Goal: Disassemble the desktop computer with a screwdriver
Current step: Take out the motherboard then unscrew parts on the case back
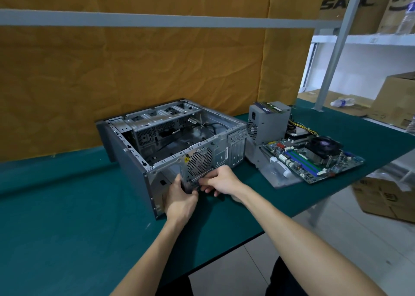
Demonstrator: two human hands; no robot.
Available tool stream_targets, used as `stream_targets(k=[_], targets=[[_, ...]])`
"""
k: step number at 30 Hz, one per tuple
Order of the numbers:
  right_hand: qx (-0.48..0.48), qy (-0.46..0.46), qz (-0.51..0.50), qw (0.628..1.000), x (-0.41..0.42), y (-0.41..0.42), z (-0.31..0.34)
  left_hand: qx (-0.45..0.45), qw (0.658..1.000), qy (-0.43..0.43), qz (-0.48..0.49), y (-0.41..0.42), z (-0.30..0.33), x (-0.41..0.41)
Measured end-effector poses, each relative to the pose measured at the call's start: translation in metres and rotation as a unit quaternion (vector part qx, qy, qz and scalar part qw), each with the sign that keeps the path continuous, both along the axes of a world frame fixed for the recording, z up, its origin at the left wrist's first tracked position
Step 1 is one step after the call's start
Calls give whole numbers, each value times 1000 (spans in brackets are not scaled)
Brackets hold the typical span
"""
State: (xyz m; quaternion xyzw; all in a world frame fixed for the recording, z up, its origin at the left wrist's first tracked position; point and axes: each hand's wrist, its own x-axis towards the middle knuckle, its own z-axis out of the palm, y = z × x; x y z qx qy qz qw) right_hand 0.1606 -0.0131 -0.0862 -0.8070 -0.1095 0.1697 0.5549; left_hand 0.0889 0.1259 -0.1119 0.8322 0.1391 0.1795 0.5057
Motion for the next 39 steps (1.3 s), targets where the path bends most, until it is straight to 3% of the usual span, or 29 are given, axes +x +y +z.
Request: stream_targets(k=[5,9,20,23,25,29,31,34,39], targets=[[32,67,-60,995,-2,4,2,1,1000,-8,0,0,-1,0],[29,133,-13,991,-5,3,9,0,1000,-5,-1,0,-1,1],[51,85,-72,992,-7,6,4,-17,1000,-10,-5,0,-2,1],[3,28,-61,998,-10,-5,1,-6,1000,-9,2,-1,-2,1],[-35,-46,-110,992,-7,-23,0,3,1000,2,10,0,-2,2],[-232,-200,-256,917,12,-77,7,14,1000,20,13,1,-4,3],[-349,-207,-275,872,26,-98,9,14,1000,22,13,1,-5,4],[-440,-202,-265,834,43,-116,6,-5,1000,26,3,2,-7,7],[-438,-180,-260,841,61,-129,-1,-19,1000,10,9,3,-11,9]])
